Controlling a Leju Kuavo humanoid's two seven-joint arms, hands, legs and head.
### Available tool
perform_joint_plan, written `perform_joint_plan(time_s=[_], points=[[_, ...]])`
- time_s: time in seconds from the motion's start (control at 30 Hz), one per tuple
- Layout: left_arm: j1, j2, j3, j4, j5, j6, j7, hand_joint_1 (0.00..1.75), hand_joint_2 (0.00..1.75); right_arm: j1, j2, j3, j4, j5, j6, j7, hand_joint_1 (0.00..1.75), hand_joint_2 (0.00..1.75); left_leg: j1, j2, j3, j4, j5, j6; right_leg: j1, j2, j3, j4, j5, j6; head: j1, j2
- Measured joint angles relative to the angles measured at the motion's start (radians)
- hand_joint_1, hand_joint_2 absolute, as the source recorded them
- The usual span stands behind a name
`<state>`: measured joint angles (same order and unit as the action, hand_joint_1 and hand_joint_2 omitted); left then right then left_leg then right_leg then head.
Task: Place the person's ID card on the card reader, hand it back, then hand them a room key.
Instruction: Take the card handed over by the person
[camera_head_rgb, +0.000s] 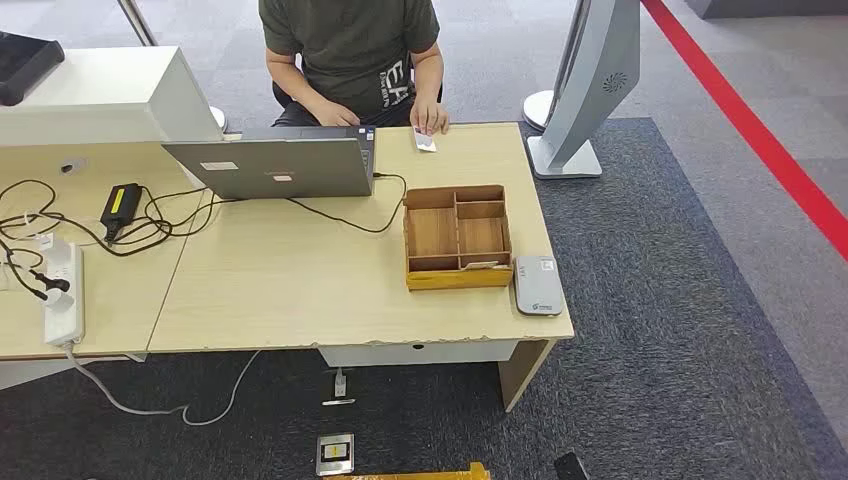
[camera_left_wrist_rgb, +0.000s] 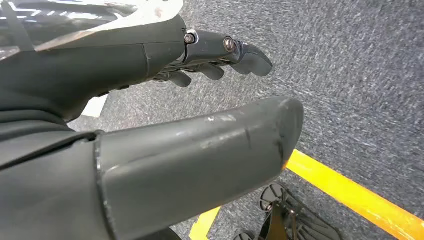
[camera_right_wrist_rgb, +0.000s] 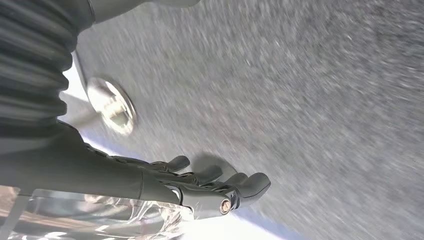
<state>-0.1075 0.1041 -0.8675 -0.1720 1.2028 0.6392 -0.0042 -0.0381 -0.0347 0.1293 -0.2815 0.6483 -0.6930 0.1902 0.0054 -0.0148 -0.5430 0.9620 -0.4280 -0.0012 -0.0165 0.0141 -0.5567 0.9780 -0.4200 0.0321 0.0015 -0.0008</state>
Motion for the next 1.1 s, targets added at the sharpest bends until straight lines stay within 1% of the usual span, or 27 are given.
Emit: perform_joint_plan(time_s=[0.07, 0.13, 0.17, 0.2, 0.23, 0.3, 0.33, 0.37, 0.4, 0.43, 0.47, 0.6, 0.7, 0.83, 1.0, 1.1], points=[[0.000, 0.000, 0.000, 0.000, -0.001, -0.002, 0.000, 0.00, 0.00, 0.004, 0.002, -0.038, -0.015, 0.034, 0.000, -0.023, 0.00, 1.75, 0.000, 0.000, 0.000, 0.000, 0.000, 0.000, 0.000, 0.000, 0.000, 0.000, 0.000, 0.000, 0.000, 0.000], [0.000, 0.002, -0.001, 0.000, -0.007, -0.015, 0.000, 0.00, 0.00, 0.002, -0.011, -0.129, -0.035, 0.057, 0.012, -0.089, 0.00, 1.75, -0.001, 0.000, 0.000, 0.000, 0.000, 0.000, -0.001, 0.000, 0.000, 0.000, 0.000, 0.000, -0.001, 0.000], [0.000, 0.005, -0.002, 0.000, -0.012, -0.028, 0.000, 0.00, 0.00, -0.005, -0.034, -0.177, -0.041, 0.040, 0.038, -0.106, 0.00, 1.75, -0.001, 0.000, 0.000, 0.000, 0.000, 0.001, -0.002, 0.000, -0.001, 0.000, 0.000, 0.001, -0.002, 0.000], [-0.001, 0.009, -0.004, 0.000, -0.019, -0.044, 0.000, 0.00, 0.00, -0.009, -0.074, -0.223, -0.060, 0.002, 0.085, -0.087, 0.00, 1.75, -0.002, -0.001, 0.000, 0.000, 0.001, 0.002, -0.004, -0.001, 0.000, 0.000, 0.000, 0.003, -0.003, 0.000], [-0.002, 0.015, -0.006, 0.000, -0.025, -0.059, -0.001, 0.00, 0.00, -0.005, -0.124, -0.261, -0.097, -0.044, 0.142, -0.018, 0.00, 1.75, -0.003, -0.002, 0.000, 0.000, 0.001, 0.004, -0.006, -0.002, 0.000, 0.000, -0.001, 0.005, -0.005, 0.000], [0.000, 0.027, -0.011, 0.000, -0.031, -0.082, -0.002, 0.00, 0.00, 0.022, -0.230, -0.312, -0.215, -0.150, 0.225, 0.218, 0.00, 1.75, -0.005, -0.006, 0.000, 0.001, 0.001, 0.006, -0.008, -0.005, 0.002, 0.000, -0.001, 0.009, -0.002, 0.000], [0.001, 0.033, -0.013, 0.000, -0.033, -0.088, -0.002, 0.00, 0.00, 0.036, -0.274, -0.327, -0.272, -0.190, 0.230, 0.335, 0.00, 1.75, -0.005, -0.006, -0.001, 0.001, 0.001, 0.006, -0.008, -0.005, 0.003, -0.001, 0.000, 0.009, 0.000, 0.000], [0.003, 0.037, -0.016, 0.000, -0.035, -0.094, -0.002, 0.00, 0.00, 0.047, -0.313, -0.338, -0.320, -0.222, 0.216, 0.421, 0.00, 1.75, -0.006, -0.005, -0.001, 0.002, 0.000, 0.006, -0.008, -0.004, 0.003, -0.001, 0.001, 0.009, 0.002, 0.000], [0.003, 0.041, -0.018, 0.000, -0.036, -0.099, -0.002, 0.00, 0.00, 0.055, -0.345, -0.345, -0.357, -0.244, 0.197, 0.468, 0.00, 1.75, -0.007, -0.004, 0.000, 0.002, -0.001, 0.007, -0.007, -0.003, 0.003, -0.001, 0.002, 0.009, 0.002, 0.000], [0.001, 0.044, -0.020, 0.000, -0.038, -0.104, -0.003, 0.00, 0.00, 0.064, -0.374, -0.350, -0.391, -0.261, 0.177, 0.492, 0.00, 1.75, -0.007, -0.003, 0.000, 0.002, -0.001, 0.007, -0.008, -0.002, 0.003, -0.001, 0.002, 0.008, 0.002, 0.000], [-0.002, 0.046, -0.023, 0.000, -0.040, -0.109, -0.005, 0.00, 0.00, 0.071, -0.398, -0.353, -0.420, -0.274, 0.160, 0.498, 0.00, 1.75, -0.007, -0.002, 0.000, 0.002, -0.002, 0.008, -0.008, -0.001, 0.002, -0.001, 0.002, 0.009, 0.001, 0.000], [-0.004, 0.050, -0.030, 0.000, -0.045, -0.126, -0.020, 0.00, 0.00, 0.077, -0.468, -0.360, -0.486, -0.309, 0.114, 0.501, 0.00, 1.75, -0.007, -0.002, 0.001, 0.002, -0.002, 0.008, -0.008, -0.001, 0.002, -0.001, 0.000, 0.010, 0.001, 0.000], [-0.003, 0.055, -0.035, 0.000, -0.049, -0.141, -0.026, 0.00, 0.00, 0.060, -0.501, -0.358, -0.490, -0.354, 0.082, 0.471, 0.00, 1.75, -0.007, -0.002, 0.001, 0.002, -0.002, 0.008, -0.008, -0.001, 0.002, -0.001, 0.001, 0.010, 0.001, 0.000], [-0.004, 0.060, -0.044, 0.000, -0.053, -0.156, -0.038, 0.00, 0.00, 0.013, -0.527, -0.349, -0.438, -0.416, 0.056, 0.377, 0.00, 1.75, -0.007, -0.002, 0.001, 0.002, -0.001, 0.007, -0.007, -0.001, 0.002, -0.001, 0.001, 0.009, 0.001, 0.000], [-0.003, 0.065, -0.051, 0.000, -0.052, -0.158, -0.037, 0.00, 0.00, -0.067, -0.541, -0.333, -0.332, -0.475, 0.039, 0.244, 0.00, 1.75, -0.007, -0.002, 0.001, 0.002, -0.001, 0.007, -0.007, -0.001, 0.002, -0.001, 0.001, 0.009, 0.001, 0.000], [-0.003, 0.066, -0.053, 0.000, -0.051, -0.156, -0.037, 0.00, 0.00, -0.104, -0.544, -0.331, -0.288, -0.547, 0.014, 0.140, 0.00, 1.75, -0.007, -0.002, 0.001, 0.002, -0.001, 0.007, -0.007, -0.001, 0.002, -0.001, 0.001, 0.009, 0.001, 0.000]])
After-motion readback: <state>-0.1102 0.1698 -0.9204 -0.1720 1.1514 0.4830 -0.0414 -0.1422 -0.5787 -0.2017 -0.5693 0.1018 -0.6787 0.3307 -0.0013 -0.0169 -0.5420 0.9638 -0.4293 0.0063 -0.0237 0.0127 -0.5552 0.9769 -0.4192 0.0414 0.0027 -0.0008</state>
